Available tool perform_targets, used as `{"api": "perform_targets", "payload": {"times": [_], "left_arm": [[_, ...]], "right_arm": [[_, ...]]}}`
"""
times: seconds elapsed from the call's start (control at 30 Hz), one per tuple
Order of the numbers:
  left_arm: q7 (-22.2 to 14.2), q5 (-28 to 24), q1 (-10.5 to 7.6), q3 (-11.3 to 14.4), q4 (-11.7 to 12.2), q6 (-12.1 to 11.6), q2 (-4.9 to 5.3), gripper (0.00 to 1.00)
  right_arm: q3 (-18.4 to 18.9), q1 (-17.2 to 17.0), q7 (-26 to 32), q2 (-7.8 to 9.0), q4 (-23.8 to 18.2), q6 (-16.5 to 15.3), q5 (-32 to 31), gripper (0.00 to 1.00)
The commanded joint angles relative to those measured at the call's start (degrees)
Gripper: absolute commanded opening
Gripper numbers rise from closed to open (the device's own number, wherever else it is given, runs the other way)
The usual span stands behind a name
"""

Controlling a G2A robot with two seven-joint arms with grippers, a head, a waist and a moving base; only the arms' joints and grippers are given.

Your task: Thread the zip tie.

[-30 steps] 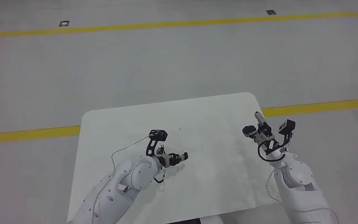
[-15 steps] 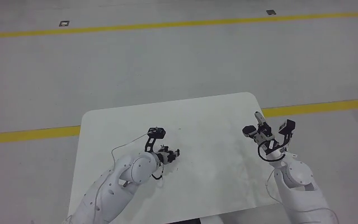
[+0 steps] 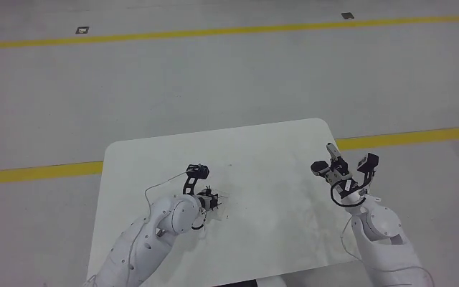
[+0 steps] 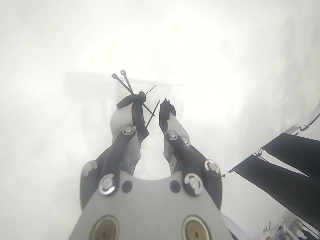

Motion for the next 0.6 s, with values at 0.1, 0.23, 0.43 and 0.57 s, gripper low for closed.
{"api": "perform_targets", "payload": {"times": [0.1,0.23,0.43,0.57], "left_arm": [[-1.38,2.84,0.11,-0.09,1.21,0.0,-1.28,0.11],[-2.01,4.6,0.12,-0.05,2.35,0.0,-2.43,0.05],[-2.89,6.95,0.21,-0.47,3.53,0.0,-3.82,0.06],[-3.31,8.57,0.48,-1.17,3.88,0.0,-4.71,0.09]], "right_arm": [[0.0,0.0,0.0,0.0,0.0,0.0,0.0,1.0],[0.0,0.0,0.0,0.0,0.0,0.0,0.0,1.0],[0.0,0.0,0.0,0.0,0.0,0.0,0.0,1.0],[0.0,0.0,0.0,0.0,0.0,0.0,0.0,1.0]]}}
